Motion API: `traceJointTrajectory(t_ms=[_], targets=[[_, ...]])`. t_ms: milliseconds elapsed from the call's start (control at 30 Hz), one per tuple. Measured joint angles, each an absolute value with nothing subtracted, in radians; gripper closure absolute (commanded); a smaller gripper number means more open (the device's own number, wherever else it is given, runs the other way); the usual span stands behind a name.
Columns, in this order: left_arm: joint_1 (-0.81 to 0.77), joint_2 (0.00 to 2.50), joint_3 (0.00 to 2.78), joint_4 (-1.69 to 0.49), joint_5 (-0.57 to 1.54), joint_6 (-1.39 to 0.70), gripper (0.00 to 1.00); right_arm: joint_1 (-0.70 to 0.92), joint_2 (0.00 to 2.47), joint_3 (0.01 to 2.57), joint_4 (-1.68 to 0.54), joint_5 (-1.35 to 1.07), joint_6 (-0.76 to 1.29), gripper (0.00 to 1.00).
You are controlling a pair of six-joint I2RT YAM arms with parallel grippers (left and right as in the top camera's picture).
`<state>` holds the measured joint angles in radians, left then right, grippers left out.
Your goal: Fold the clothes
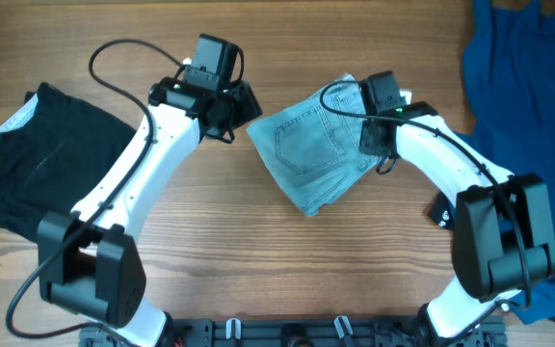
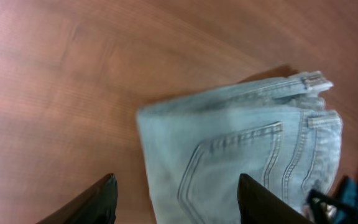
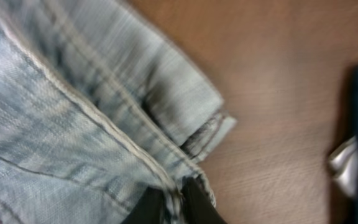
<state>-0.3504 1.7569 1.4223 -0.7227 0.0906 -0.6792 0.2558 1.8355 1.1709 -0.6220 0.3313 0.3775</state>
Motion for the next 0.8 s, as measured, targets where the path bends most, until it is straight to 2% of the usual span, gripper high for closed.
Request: traceJointTrajectory(t_ms=[67, 167, 200, 300, 433, 533, 600, 700, 800], targets=[[-0.35, 1.785, 1.422, -0.647, 0.086, -0.619, 0.29, 0.25, 1.835, 1.207, -0.646, 0.36, 0.357, 0.63], [-0.35, 1.847, 1.422, -0.534, 0.081, -0.516, 0.29, 0.25, 1.828, 1.3, -0.765, 0.354, 0.336, 0.64], [-0.35, 1.864, 1.422, -0.513, 0.079, -0.497, 0.3, 0.25, 1.817, 1.314, -0.797, 0.327, 0.335, 0.66], [-0.35, 1.93, 1.422, -0.458, 0.082, -0.456, 0.29, 0.25, 1.751, 1.324, -0.902, 0.184, 0.339, 0.61], [-0.35, 2.023, 1.422, -0.475, 0.142, -0.445, 0.32, 0.25, 1.745, 1.288, -0.882, -0.006, 0.339, 0.61], [-0.35, 2.085, 1.422, -0.537, 0.167, -0.441, 0.41, 0.25, 1.752, 1.229, -0.878, -0.093, 0.339, 0.57], [-0.35, 2.092, 1.434, -0.601, 0.181, -0.43, 0.57, 0.25, 1.755, 1.185, -0.86, -0.116, 0.339, 0.57], [-0.35, 2.093, 1.439, -0.712, 0.194, -0.423, 0.76, 0.25, 1.761, 1.136, -0.813, -0.112, 0.339, 0.57], [-0.35, 2.093, 1.443, -0.872, 0.229, -0.427, 0.81, 0.25, 1.762, 1.111, -0.769, -0.015, 0.372, 0.57]])
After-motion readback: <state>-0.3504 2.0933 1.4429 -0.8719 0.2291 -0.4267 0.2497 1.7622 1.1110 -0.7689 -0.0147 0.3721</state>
